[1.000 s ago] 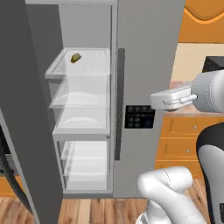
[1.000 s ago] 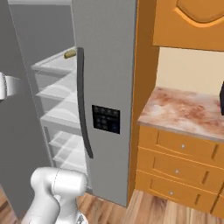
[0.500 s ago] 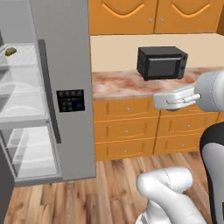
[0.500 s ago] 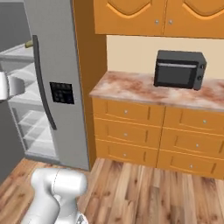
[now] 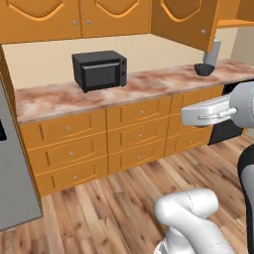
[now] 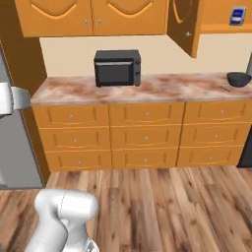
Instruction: Pick the egg and butter from the fridge and place them by the bowl for mixing.
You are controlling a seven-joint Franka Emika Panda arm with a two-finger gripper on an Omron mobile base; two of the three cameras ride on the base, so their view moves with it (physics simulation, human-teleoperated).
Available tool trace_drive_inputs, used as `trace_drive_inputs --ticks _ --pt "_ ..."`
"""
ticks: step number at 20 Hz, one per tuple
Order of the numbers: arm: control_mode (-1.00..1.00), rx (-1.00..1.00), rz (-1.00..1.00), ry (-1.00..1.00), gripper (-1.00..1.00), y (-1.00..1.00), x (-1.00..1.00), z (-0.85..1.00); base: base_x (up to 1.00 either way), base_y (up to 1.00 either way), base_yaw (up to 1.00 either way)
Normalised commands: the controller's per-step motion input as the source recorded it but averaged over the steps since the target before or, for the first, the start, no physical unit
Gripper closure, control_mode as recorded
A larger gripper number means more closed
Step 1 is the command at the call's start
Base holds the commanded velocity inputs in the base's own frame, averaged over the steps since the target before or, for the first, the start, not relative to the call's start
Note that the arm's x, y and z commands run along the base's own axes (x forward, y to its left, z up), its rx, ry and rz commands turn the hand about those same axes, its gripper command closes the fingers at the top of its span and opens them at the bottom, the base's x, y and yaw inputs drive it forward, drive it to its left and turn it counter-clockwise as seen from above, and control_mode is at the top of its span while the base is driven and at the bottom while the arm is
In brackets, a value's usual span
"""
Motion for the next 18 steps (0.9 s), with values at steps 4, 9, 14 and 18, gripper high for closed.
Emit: trace_drive_inputs --ticks 4,9,14,18 --pt "1.0 0.0 0.0 0.0 1.0 0.0 0.0 0.0 0.0 -1.0 -0.31" --pt "1.0 0.0 0.0 0.0 1.0 0.0 0.0 0.0 0.47 -1.0 -0.15" --pt "1.0 0.0 0.0 0.0 1.0 0.0 0.0 0.0 0.59 -1.0 -0.07" --pt "1.0 0.0 0.0 0.0 1.0 0.0 0.0 0.0 0.8 -1.0 0.0"
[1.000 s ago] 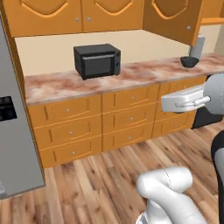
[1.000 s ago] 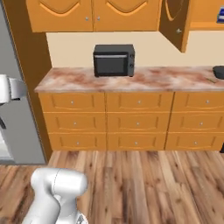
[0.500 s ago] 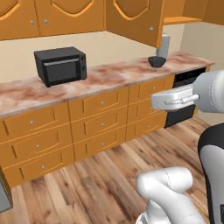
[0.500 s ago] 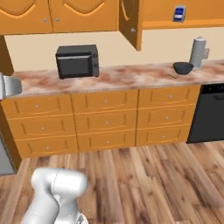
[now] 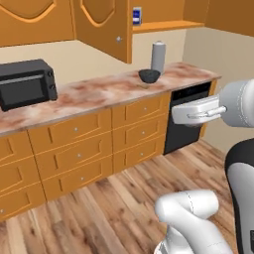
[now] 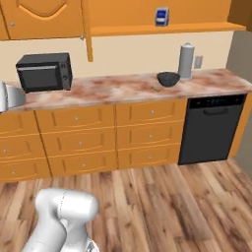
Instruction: Pick the egg and butter from the fridge and place them by the bowl for mixing.
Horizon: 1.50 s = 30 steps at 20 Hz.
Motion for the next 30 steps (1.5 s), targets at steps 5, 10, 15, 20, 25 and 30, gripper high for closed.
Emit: trace_drive_inputs --ticks 5,10,15,20,25,30 --pt "1.0 0.0 0.0 0.0 1.0 0.0 0.0 0.0 0.82 -1.0 0.0" --pt "1.0 0.0 0.0 0.0 1.0 0.0 0.0 0.0 0.65 -1.0 0.0" --pt "1.0 0.0 0.0 0.0 1.0 0.0 0.0 0.0 0.9 -1.0 0.0" --pt "1.0 0.0 0.0 0.0 1.0 0.0 0.0 0.0 1.0 -1.0 0.0" --pt "1.0 0.0 0.0 0.0 1.0 0.0 0.0 0.0 1.0 -0.77 0.0" --pt "1.0 0.0 0.0 0.0 1.0 0.0 0.0 0.0 1.0 0.12 0.0"
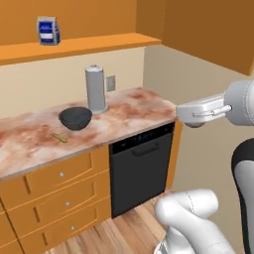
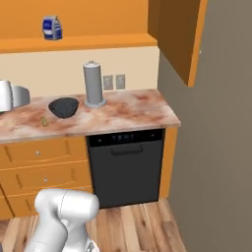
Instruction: Pick the egg and butter from the fridge and place them by the bowl for mixing.
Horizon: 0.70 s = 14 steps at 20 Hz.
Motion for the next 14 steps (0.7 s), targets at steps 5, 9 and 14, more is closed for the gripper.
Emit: trace_drive_inputs --ticks 5,9,14 --pt "1.0 0.0 0.0 0.0 1.0 0.0 0.0 0.0 1.0 0.31 -0.07" --pt "1.0 0.0 0.0 0.0 1.0 0.0 0.0 0.0 1.0 0.21 -0.06" --pt "1.0 0.0 0.0 0.0 1.0 0.0 0.0 0.0 0.95 0.04 -0.01"
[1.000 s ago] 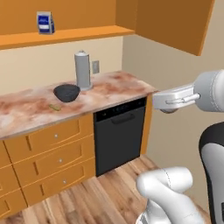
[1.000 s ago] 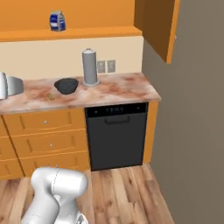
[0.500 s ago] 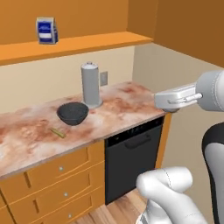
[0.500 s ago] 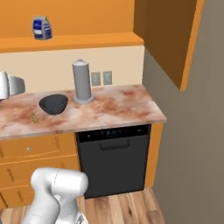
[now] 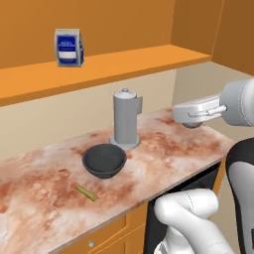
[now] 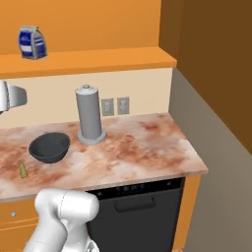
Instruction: Pick the egg and butter from the fridge and place them by the bowl for mixing.
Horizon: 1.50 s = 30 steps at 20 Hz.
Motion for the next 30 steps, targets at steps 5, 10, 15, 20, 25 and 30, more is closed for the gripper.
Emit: trace_drive_inputs --ticks 5,10,15,20,25,30 --pt "1.0 0.0 0.0 0.0 1.0 0.0 0.0 0.0 0.97 -0.02 0.02" --pt "1.0 0.0 0.0 0.0 1.0 0.0 0.0 0.0 0.76 -0.29 0.15" --pt "1.0 0.0 0.0 0.0 1.0 0.0 0.0 0.0 0.94 -0.35 0.24" --pt "1.0 0.0 0.0 0.0 1.0 0.0 0.0 0.0 0.97 -0.29 0.22" --pt "-1.0 0.0 0.05 -0.02 1.0 -0.2 0.21 -0.5 0.12 -0.06 0.03" --pt "-1.0 -0.01 0.04 -0.09 1.0 -0.13 0.32 -0.59 0.0 0.0 0.0"
